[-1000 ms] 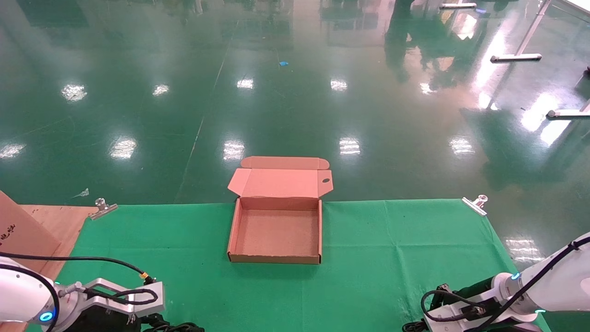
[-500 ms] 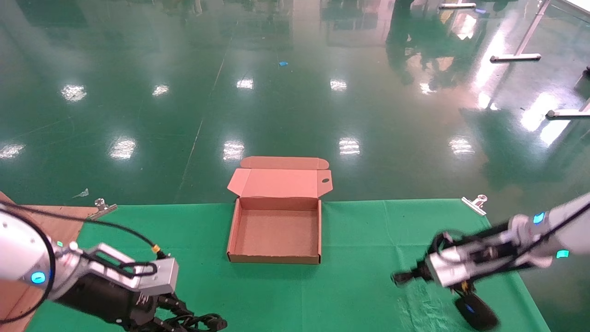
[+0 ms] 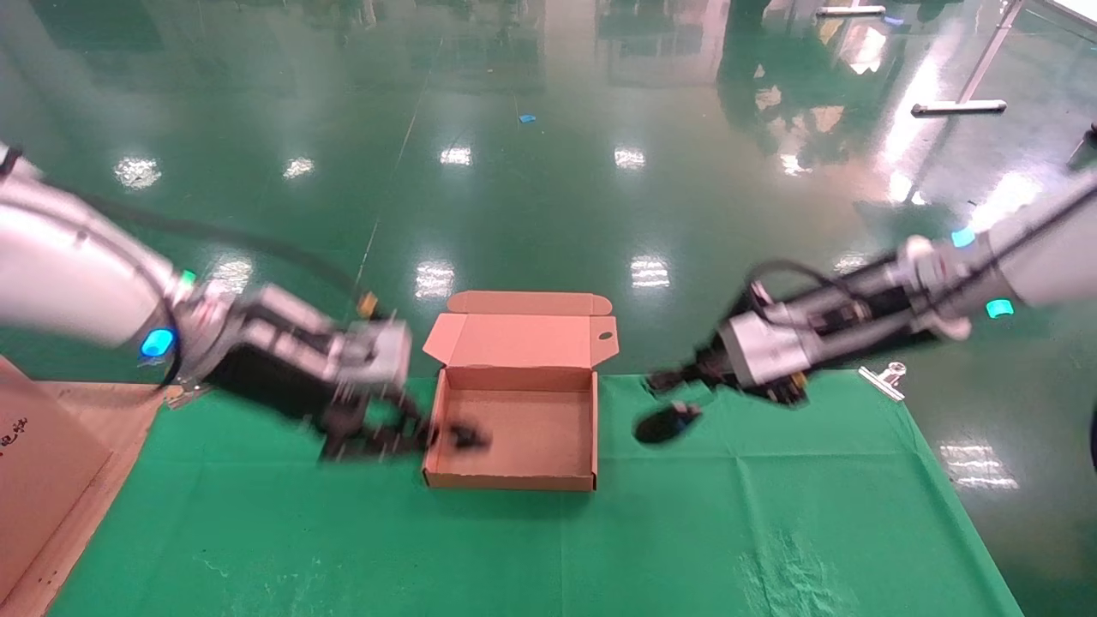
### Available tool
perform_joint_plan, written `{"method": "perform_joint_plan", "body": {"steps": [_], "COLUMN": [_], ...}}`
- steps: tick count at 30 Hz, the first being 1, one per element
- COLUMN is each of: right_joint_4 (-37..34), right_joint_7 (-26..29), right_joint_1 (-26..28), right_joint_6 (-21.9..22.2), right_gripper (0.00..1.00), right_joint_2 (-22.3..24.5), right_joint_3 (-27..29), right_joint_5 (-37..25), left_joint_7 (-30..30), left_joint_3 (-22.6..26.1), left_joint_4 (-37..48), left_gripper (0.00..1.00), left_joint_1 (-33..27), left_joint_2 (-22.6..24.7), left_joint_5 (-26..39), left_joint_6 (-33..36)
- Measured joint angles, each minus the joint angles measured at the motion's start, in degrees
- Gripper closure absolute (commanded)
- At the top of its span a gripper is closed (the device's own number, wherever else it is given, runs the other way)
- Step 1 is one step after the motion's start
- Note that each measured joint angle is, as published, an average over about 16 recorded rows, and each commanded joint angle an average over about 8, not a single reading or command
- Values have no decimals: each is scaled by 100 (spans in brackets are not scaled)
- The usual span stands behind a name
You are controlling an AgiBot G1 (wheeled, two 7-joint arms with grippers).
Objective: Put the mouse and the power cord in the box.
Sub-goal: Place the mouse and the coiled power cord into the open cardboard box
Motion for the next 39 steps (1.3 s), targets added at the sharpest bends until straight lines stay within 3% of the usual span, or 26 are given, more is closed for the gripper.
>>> {"method": "perform_joint_plan", "body": {"steps": [11, 21, 28, 39], "right_joint_4": [251, 468, 470, 215], "right_joint_7": [273, 398, 395, 156], "right_joint_1": [280, 188, 192, 142], "right_joint_6": [133, 170, 142, 97], "right_gripper": [100, 100, 100, 100], "right_joint_2": [-580, -661, -600, -427], "right_joint_3": [-47, -123, -127, -88], "right_joint_5": [-20, 7, 86, 188], "left_joint_7": [5, 107, 290, 234], "left_joint_3": [-39, -43, 23, 176], "left_joint_4": [-112, -217, -484, -1295], "left_gripper": [100, 100, 100, 100], "left_joint_1": [-343, -174, 305, 1525], "left_joint_2": [432, 489, 538, 607], "left_joint_5": [-42, -115, -125, -546], "left_joint_6": [-901, -1200, -1943, -3599]}}
